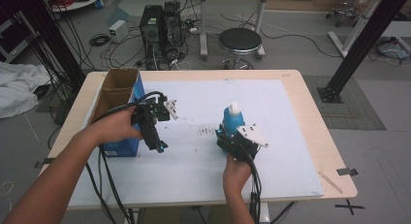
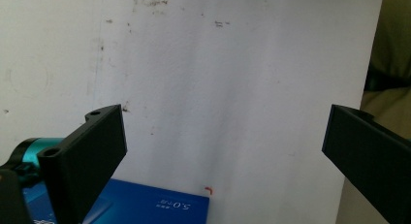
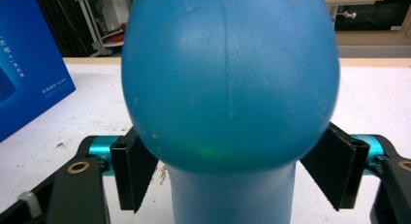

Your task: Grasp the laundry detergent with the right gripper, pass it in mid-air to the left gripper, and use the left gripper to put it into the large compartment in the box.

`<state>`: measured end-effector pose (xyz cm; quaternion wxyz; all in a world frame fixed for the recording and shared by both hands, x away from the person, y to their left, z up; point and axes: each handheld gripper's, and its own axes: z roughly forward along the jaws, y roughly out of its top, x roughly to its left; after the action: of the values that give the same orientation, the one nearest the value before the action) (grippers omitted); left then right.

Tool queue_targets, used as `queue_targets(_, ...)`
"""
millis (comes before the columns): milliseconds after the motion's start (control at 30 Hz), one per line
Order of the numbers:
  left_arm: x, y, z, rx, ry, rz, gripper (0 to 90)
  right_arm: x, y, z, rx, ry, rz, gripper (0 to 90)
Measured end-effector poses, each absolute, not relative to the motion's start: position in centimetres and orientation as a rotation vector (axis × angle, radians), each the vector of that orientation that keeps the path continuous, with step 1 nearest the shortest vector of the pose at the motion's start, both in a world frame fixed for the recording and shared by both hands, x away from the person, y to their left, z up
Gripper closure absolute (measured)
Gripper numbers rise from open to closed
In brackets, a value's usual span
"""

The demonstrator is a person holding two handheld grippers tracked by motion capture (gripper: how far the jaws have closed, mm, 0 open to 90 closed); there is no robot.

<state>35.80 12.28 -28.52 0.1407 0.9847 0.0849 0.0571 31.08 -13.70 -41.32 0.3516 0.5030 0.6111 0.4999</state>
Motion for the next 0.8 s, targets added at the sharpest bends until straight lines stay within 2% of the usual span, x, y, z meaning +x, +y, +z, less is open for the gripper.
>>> queue_targets(167,35.76,12.26,-28.51,2.844,0.244,0.163,2.1,31.09,-13.71,-41.32,1.300,1.584,1.306,32.4)
queue_targets(333,35.77,12.24,-28.53,2.845,0.241,0.162,2.1,31.11,-13.63,-41.39,1.305,1.591,1.293,34.5)
queue_targets(500,35.77,12.24,-28.54,2.843,0.236,0.164,2.1,31.06,-13.50,-41.40,1.298,1.590,1.281,42.5)
queue_targets(800,35.80,12.25,-28.60,2.842,0.243,0.161,2.1,31.08,-13.58,-41.36,1.294,1.594,1.287,43.7)
